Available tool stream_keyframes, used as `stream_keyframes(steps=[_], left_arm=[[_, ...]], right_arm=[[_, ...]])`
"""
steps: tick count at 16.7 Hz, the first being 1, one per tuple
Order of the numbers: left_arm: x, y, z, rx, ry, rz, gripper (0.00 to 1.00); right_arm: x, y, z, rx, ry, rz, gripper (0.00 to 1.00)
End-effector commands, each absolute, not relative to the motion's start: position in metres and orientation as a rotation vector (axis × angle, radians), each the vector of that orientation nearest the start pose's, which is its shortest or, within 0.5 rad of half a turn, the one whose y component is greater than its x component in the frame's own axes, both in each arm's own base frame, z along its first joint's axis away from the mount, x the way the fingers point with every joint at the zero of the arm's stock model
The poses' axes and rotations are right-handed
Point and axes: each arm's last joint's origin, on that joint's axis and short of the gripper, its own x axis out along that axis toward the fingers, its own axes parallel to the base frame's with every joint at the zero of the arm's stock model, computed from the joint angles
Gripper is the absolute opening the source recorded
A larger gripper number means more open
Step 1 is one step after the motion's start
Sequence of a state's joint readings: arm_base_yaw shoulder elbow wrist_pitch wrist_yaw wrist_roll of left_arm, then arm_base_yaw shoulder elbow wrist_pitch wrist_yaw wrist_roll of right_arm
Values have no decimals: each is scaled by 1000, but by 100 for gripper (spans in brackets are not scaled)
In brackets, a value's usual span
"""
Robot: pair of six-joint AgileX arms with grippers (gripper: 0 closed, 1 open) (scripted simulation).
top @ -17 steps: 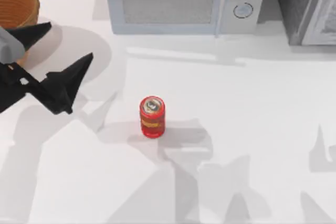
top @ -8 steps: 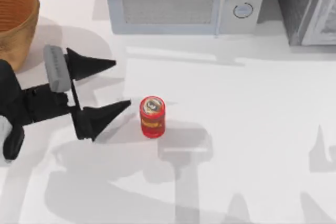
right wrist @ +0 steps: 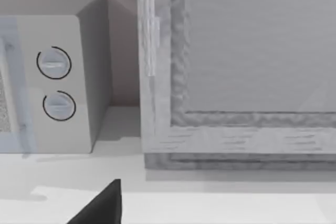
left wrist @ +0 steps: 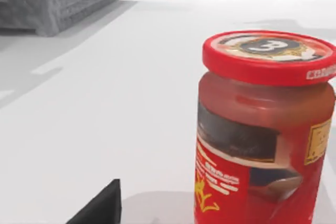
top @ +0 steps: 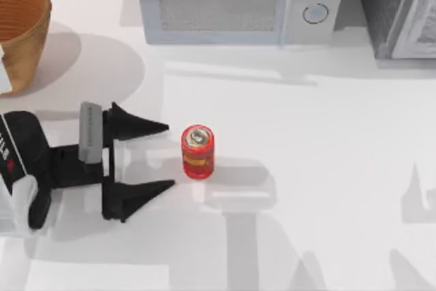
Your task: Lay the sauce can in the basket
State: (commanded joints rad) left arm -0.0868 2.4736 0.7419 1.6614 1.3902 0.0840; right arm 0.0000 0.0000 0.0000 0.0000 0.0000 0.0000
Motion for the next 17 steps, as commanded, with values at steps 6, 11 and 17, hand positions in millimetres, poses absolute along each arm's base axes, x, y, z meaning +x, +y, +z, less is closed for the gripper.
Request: stream_keyframes(steps=[6, 11, 17], left_arm=[[322, -55, 6, 11, -3, -1443, 100], [329, -91, 7, 15, -5, -1449, 100], [331, -126, 6, 14, -6, -1449, 100]], right_arm=[[106, -1, 160, 0, 0, 0, 100], [106, -1, 160, 0, 0, 0, 100], [106, -1, 160, 0, 0, 0, 100]])
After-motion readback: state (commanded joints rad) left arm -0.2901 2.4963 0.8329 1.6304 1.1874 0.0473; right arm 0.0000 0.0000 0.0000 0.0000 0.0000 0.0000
